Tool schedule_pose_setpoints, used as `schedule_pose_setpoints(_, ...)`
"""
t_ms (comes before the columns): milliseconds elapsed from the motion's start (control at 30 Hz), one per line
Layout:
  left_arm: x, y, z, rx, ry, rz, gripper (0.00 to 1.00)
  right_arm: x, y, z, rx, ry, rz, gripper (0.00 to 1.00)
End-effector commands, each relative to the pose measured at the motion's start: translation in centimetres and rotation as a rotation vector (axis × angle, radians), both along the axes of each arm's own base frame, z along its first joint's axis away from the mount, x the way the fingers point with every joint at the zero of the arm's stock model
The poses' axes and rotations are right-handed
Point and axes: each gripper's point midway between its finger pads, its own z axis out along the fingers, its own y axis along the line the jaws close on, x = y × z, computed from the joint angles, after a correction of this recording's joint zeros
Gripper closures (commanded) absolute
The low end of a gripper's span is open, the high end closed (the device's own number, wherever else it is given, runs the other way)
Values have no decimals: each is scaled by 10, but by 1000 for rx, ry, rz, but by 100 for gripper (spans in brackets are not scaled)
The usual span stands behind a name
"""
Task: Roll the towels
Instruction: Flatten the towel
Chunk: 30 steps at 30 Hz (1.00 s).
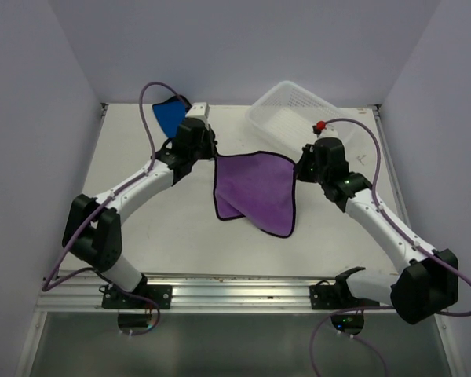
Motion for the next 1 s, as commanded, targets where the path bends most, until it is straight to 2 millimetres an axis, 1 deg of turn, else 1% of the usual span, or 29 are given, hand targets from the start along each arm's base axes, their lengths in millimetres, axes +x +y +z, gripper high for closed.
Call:
schedule_pose_setpoints(0,14,2,52,-44,-143,14,100,15,11,50,26,-133,71,100)
schedule_pose_setpoints(33,12,4,56,-53,-150,20,100,13,13,54,22,-141,97,100)
schedule_pose_setpoints(67,6,7,66,-66,-167,20,100,8,15,60,27,-149,126,100)
schedule_pose_setpoints(133,-3,9,76,-88,-183,10,100,-3,17,65,22,-139,169,100)
schedule_pose_setpoints(167,-13,13,93,-111,-215,6,100,-11,17,73,30,-156,188,100)
schedule_pose_setpoints(200,-21,16,92,-116,-214,3,100,-20,21,73,41,-142,224,100)
schedule_pose_setpoints(233,-33,19,110,-144,-247,-10,100,-26,21,76,48,-148,240,100)
schedule_pose_setpoints(267,-43,21,104,-142,-231,-17,100,-35,21,85,60,-167,259,100)
schedule_pose_setpoints(333,-59,25,111,-161,-240,-41,100,-52,21,87,67,-151,290,100)
schedule_pose_setpoints(367,-74,31,116,-172,-247,-45,100,-58,20,88,72,-146,298,100)
schedule_pose_setpoints(400,-83,34,119,-181,-250,-51,100,-71,17,95,83,-153,306,100)
schedule_pose_setpoints(433,-98,40,134,-212,-283,-57,100,-79,19,99,107,-151,318,100)
schedule_pose_setpoints(467,-108,44,126,-210,-261,-60,100,-86,18,103,122,-153,321,100)
schedule_pose_setpoints(500,-116,46,128,-223,-266,-64,100,-99,16,107,138,-149,326,100)
schedule_pose_setpoints(533,-132,51,141,-253,-297,-75,100,-109,18,111,167,-144,349,100)
schedule_pose_setpoints(567,-141,55,132,-247,-269,-75,100,-118,19,112,184,-134,363,100)
schedule_pose_setpoints(600,-148,58,133,-253,-269,-76,100,-128,18,108,194,-103,370,100)
schedule_pose_setpoints(633,-161,64,141,-273,-291,-76,100,-139,17,114,227,-111,375,100)
schedule_pose_setpoints(667,-169,69,133,-266,-266,-72,100,-148,20,115,254,-100,399,100)
schedule_pose_setpoints(700,-175,71,132,-271,-262,-71,100,-156,20,111,271,-79,402,100)
schedule_pose_setpoints(733,-186,76,132,-285,-259,-70,100,-164,20,114,306,-76,398,100)
schedule_pose_setpoints(767,-191,78,133,-294,-258,-69,100,-170,22,114,327,-66,412,100)
schedule_pose_setpoints(833,-203,81,136,-322,-262,-75,100,-178,22,108,350,-32,405,100)
schedule_pose_setpoints(867,-205,81,135,-327,-260,-76,100,-179,22,107,357,-23,403,100)
schedule_pose_setpoints(900,-207,81,135,-334,-259,-77,100,-179,23,103,367,-8,399,100)
schedule_pose_setpoints(967,-204,79,129,-327,-240,-78,100,-175,25,96,373,11,385,100)
